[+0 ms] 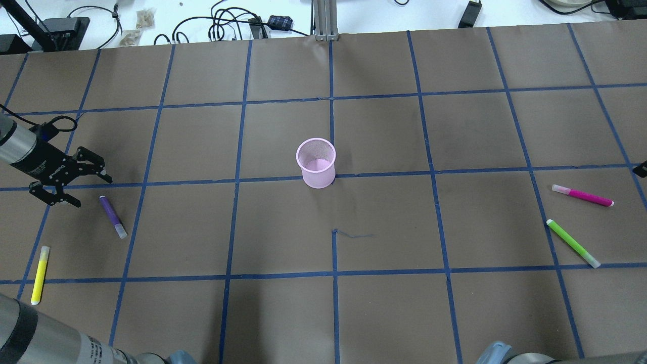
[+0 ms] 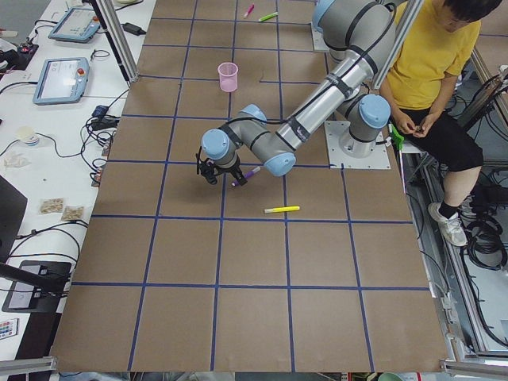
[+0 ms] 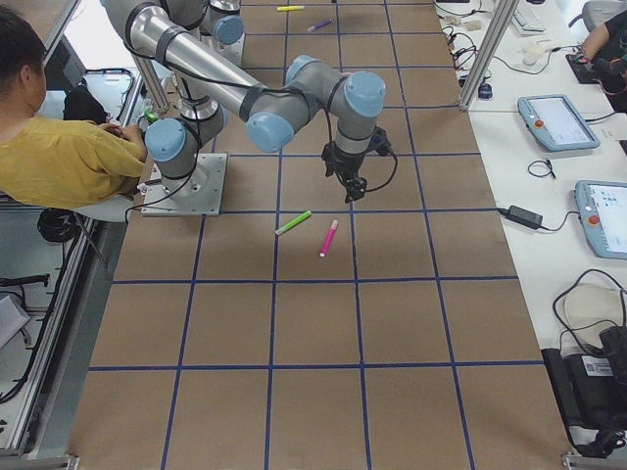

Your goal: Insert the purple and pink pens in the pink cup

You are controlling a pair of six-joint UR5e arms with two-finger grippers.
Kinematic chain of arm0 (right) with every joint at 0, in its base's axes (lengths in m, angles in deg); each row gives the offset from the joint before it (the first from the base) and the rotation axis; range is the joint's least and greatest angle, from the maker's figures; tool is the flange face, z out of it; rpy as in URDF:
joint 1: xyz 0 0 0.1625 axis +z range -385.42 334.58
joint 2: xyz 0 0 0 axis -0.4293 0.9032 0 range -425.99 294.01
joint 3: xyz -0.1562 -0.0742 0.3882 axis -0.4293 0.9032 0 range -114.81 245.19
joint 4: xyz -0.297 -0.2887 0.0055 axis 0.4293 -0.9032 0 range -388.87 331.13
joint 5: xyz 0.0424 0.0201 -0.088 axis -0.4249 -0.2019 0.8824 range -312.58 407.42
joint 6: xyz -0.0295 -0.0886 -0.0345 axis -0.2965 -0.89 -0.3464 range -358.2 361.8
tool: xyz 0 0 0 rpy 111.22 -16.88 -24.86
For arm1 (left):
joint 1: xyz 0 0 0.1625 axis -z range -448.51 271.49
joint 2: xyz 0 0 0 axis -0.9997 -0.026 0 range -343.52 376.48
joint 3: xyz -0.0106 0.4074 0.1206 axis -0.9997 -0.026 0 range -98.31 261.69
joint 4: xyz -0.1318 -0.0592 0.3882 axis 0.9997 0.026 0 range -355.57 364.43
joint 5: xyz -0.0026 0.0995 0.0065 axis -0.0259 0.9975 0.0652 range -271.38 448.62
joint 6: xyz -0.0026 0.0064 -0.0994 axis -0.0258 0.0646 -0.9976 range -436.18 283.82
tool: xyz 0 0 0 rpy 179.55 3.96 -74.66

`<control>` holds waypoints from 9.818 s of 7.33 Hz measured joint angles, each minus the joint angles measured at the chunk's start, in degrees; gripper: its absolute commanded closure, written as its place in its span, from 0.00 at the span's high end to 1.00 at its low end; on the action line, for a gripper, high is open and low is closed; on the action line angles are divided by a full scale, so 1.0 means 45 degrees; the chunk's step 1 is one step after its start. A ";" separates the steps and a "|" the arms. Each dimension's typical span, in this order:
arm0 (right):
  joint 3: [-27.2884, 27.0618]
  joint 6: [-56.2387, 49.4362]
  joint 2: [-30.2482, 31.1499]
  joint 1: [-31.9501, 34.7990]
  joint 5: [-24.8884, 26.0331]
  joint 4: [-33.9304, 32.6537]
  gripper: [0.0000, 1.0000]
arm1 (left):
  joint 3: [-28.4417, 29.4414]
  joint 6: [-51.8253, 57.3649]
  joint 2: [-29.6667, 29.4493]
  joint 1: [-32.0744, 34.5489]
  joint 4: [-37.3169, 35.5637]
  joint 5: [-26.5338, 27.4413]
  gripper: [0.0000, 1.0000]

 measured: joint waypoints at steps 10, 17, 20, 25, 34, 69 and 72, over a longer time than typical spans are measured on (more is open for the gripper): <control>-0.0291 -1.1153 -0.3829 -0.2343 -0.3966 0.0405 0.91 | 0.0202 -0.1350 -0.0960 0.0070 -0.0079 0.0035 0.09; -0.0289 -1.2344 -0.4027 -0.2361 -0.4532 0.0331 0.78 | 0.0822 -0.1318 -0.0303 0.0504 0.1063 0.0256 0.00; -0.0228 -1.2498 -0.4316 -0.2362 -0.4543 0.0328 0.40 | 0.1299 -0.1332 0.0005 0.0822 0.1618 0.0263 0.00; -0.0177 -1.2495 -0.4264 -0.2362 -0.4468 0.0374 0.12 | 0.1350 -0.1350 0.0254 0.1033 0.1629 0.0252 0.00; 0.0135 -0.7177 -0.1493 0.3583 -0.5495 0.0516 0.13 | 0.1453 -0.0721 0.1871 0.1768 0.2409 -0.0023 0.00; 0.3728 1.8567 0.1503 1.0713 0.0931 0.3120 1.00 | -0.0739 -1.4488 0.3365 1.1510 -0.5743 0.3300 0.00; 0.3907 1.9343 0.1566 1.0690 0.0960 0.3317 1.00 | -0.0851 -1.5596 0.2794 1.2231 -0.6190 0.4528 0.00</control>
